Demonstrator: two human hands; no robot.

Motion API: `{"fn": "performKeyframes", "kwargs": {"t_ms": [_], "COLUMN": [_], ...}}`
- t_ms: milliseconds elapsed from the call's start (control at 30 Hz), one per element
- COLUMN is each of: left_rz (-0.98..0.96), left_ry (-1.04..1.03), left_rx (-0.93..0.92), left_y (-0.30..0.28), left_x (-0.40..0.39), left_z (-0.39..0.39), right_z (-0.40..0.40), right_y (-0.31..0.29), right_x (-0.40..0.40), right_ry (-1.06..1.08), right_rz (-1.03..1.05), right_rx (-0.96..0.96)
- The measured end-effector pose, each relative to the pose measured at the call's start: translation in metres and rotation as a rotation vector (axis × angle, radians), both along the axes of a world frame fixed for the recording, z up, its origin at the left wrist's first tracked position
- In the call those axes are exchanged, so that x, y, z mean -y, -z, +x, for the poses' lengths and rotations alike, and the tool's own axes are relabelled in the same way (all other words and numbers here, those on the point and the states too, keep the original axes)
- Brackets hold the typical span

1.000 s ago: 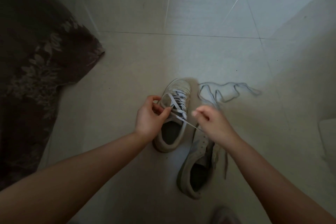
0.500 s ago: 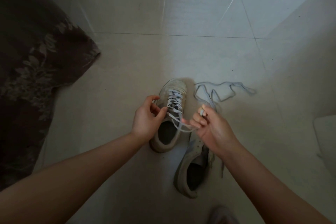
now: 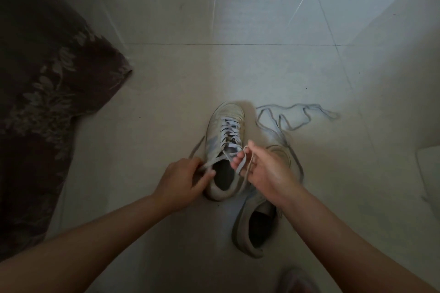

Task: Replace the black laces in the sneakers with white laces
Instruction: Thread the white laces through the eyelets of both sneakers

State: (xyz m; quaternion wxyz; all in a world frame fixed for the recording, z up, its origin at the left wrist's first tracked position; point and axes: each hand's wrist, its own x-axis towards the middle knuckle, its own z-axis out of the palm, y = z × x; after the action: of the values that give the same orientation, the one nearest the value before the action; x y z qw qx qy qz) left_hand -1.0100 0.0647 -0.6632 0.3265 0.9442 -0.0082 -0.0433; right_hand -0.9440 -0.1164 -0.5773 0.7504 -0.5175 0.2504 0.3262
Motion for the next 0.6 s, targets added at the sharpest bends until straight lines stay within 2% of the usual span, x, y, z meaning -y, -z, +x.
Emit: {"fn": "performKeyframes", "kwargs": {"t_ms": [67,133,167,200,233,300,333,367,400,500,600], "left_rz": [0.102,0.112,0.026,-0.141,-0.392,-0.951,-1.180,-1.326,-1.403,-1.471,-1.474], "left_ry": [0.081,0.056,0.002,-0.080,-0.194,-0.399,-0.444,-0.455,-0.447,-0.446,-0.461], "left_rx": [0.065,0.110,0.100,0.058,-0.016,-0.309,-0.449,-0.536,-0.573,-0.553,-0.505], "left_y": [-0.002,-0.012,-0.022,-0.036,-0.051,-0.080,-0.092,-0.099,-0.103,-0.103,-0.100], "left_x": [-0.007,-0.010,-0.008,-0.002,0.004,0.022,0.032,0.040,0.047,0.056,0.055], "left_z": [0.001,0.010,0.016,0.024,0.032,0.048,0.054,0.059,0.062,0.067,0.070], "right_z": [0.003,0.008,0.009,0.010,0.011,0.010,0.008,0.006,0.005,0.004,0.003], "right_y": [-0.001,-0.002,-0.002,-0.002,-0.001,-0.001,-0.001,0.000,0.001,0.006,0.010], "right_x": [0.000,0.000,-0.001,-0.002,-0.003,-0.010,-0.014,-0.018,-0.022,-0.021,-0.018], "right_ry": [0.104,0.174,0.184,0.177,0.156,0.105,0.091,0.092,0.107,0.112,-0.064], "right_rz": [0.089,0.110,0.112,0.114,0.119,0.143,0.169,0.174,0.161,0.065,-0.055], "right_rx": [-0.052,-0.066,-0.062,-0.050,-0.028,0.059,0.119,0.172,0.200,0.295,0.483]}}
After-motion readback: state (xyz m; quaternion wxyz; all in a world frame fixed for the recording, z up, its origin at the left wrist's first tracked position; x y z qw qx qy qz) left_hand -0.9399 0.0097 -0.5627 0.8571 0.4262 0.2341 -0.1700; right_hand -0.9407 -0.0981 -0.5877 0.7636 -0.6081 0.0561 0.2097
